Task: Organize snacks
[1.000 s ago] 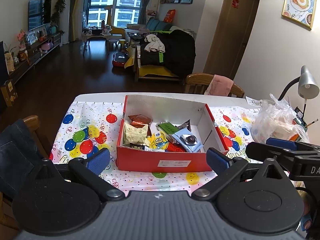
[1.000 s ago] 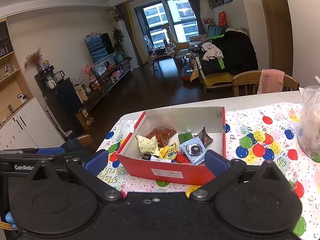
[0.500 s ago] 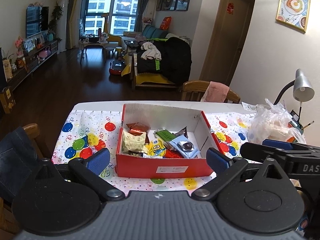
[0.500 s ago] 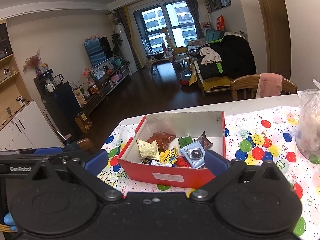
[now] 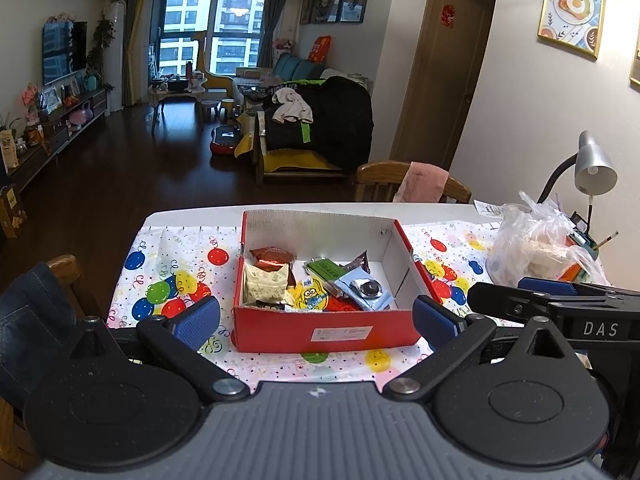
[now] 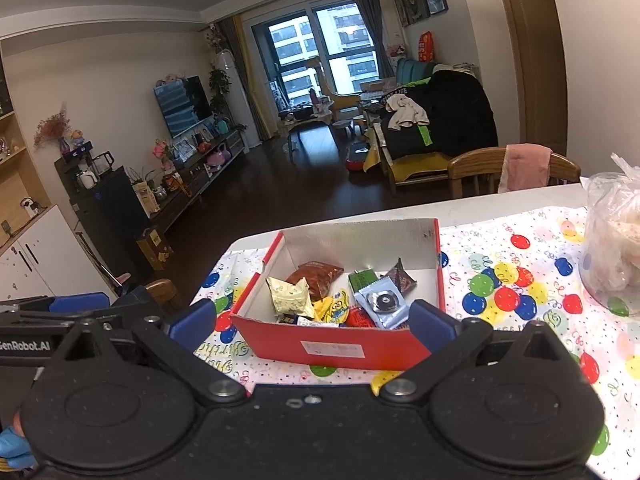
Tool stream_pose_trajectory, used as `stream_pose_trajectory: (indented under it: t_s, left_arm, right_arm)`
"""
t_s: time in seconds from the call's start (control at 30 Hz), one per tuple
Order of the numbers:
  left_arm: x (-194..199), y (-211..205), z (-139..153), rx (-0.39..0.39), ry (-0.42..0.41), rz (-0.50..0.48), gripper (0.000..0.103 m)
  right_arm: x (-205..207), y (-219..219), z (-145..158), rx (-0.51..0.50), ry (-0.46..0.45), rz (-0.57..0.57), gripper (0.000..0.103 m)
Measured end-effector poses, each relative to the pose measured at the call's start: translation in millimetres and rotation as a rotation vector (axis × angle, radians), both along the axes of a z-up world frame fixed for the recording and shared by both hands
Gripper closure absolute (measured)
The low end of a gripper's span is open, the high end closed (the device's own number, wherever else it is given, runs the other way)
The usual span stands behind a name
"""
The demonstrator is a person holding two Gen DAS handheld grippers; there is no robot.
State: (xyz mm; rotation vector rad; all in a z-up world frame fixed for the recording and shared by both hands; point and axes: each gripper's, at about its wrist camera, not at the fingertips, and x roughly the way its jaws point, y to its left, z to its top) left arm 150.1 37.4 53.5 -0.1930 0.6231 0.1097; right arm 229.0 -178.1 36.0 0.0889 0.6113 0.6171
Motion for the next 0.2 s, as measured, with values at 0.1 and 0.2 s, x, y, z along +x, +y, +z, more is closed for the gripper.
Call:
stream_pose_trajectory:
  t_s: [0.1, 0.2]
  left_arm:
    - [-3.8, 1.9, -1.4, -0.012, 0.007, -0.006, 0.0]
    - [-8.2, 5.0, -3.0, -0.031, 0.012, -0.012, 0.0]
  right_arm:
    - [-5.9, -1.7, -0.9, -0.01, 0.004, -0.017, 0.0]
    - [-10.8, -5.2, -1.7, -0.023, 0.012, -0.035, 0.0]
